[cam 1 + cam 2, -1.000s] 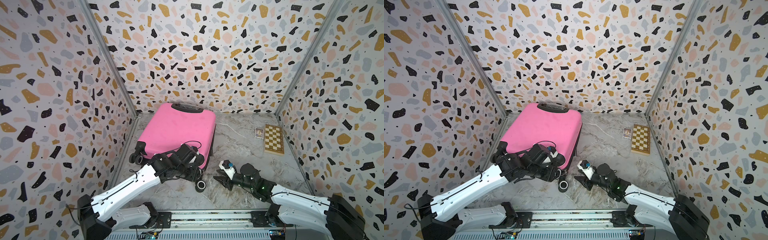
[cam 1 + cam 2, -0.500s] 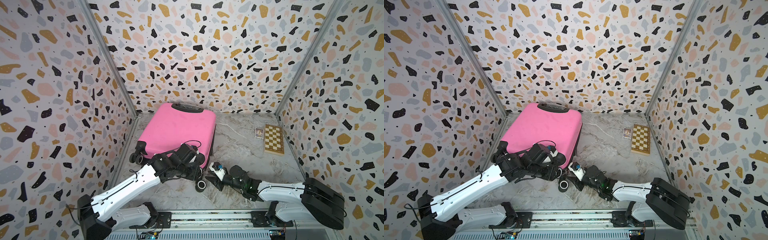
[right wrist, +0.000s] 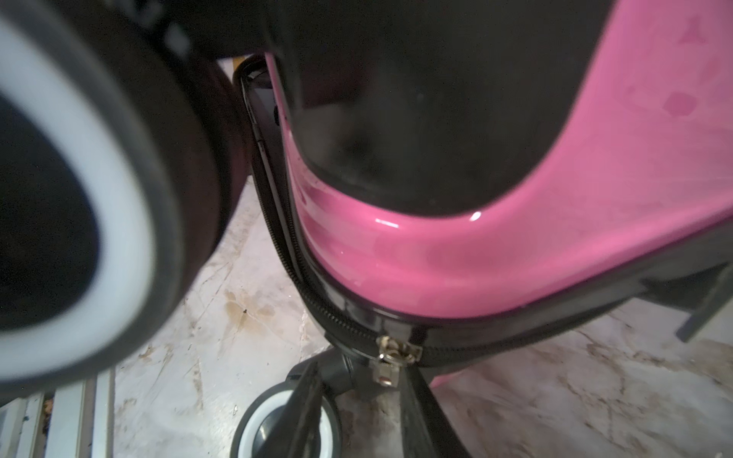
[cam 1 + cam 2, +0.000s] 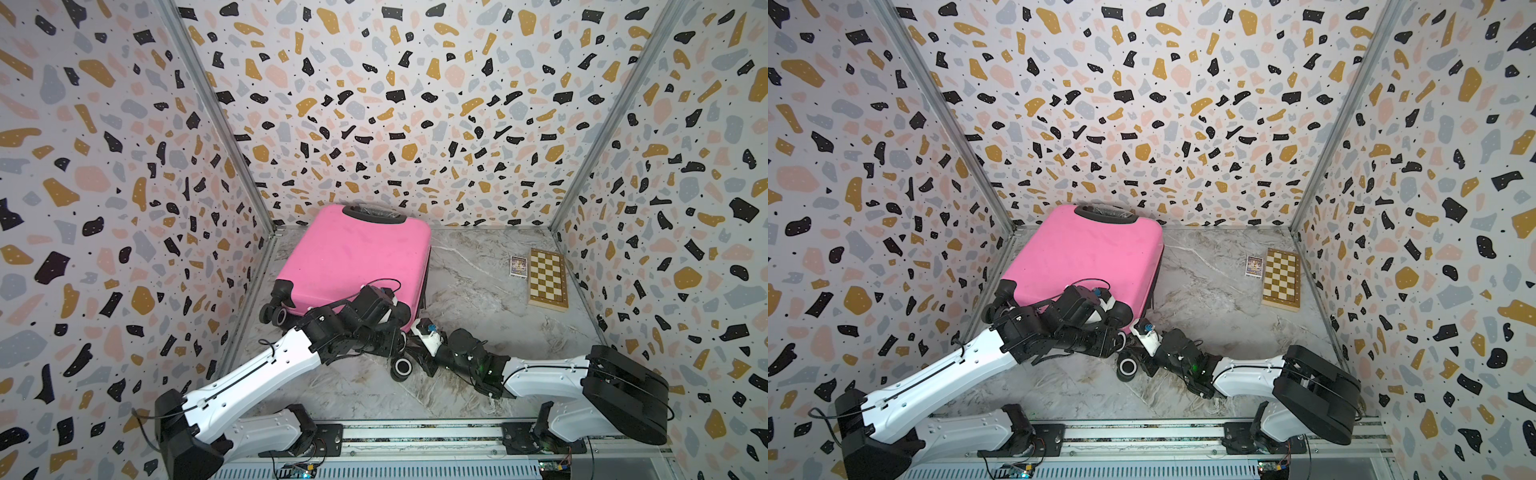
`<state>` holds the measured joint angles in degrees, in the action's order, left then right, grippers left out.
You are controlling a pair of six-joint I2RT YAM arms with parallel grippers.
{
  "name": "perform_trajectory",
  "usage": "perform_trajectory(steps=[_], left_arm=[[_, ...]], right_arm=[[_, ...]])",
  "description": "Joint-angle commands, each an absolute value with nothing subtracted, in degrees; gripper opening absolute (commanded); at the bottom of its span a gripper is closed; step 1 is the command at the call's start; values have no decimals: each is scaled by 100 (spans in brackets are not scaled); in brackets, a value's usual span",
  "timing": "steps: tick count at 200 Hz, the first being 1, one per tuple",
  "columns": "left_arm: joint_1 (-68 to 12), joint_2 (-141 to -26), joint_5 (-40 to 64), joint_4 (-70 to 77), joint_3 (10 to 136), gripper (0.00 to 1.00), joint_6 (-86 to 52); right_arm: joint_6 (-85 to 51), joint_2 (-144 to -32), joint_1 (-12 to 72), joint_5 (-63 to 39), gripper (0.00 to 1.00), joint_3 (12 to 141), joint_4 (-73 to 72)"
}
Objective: Close the suitcase zippers
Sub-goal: Zip the zipper on the suitcase.
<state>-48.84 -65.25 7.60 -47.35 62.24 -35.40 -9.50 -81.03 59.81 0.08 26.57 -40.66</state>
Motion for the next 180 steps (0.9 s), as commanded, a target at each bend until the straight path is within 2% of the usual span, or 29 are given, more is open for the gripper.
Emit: perform_trajectory(steps=[1,39,95,119,153,180], left_arm=[[-4891,-6362,918,-3574,6319,19,-3539],[-4895,-6494,1080,-3367,6336,17,-3596],[-4891,-6504,1038,-3401,6321,16,-3610],[-4890,-6468,1022,-3419,6311,16,-3609],[-4893,-6434,1008,-3412,6291,16,-3613],[-4888,-6441,1046,-3419,6310,16,-3619]], right_arm=[[-1172,-8205,5969,760,36,2919,-3980],[-1303,-8305,5970,1175,35,2978,-3982],[-1366,-8416,5944,1627,20,3031,-4050],[-1347,-8475,5924,1582,21,3043,-4048],[-1375,-8520,5915,1464,31,3033,-4082],[-1476,-8652,5898,1573,32,3097,-4032]])
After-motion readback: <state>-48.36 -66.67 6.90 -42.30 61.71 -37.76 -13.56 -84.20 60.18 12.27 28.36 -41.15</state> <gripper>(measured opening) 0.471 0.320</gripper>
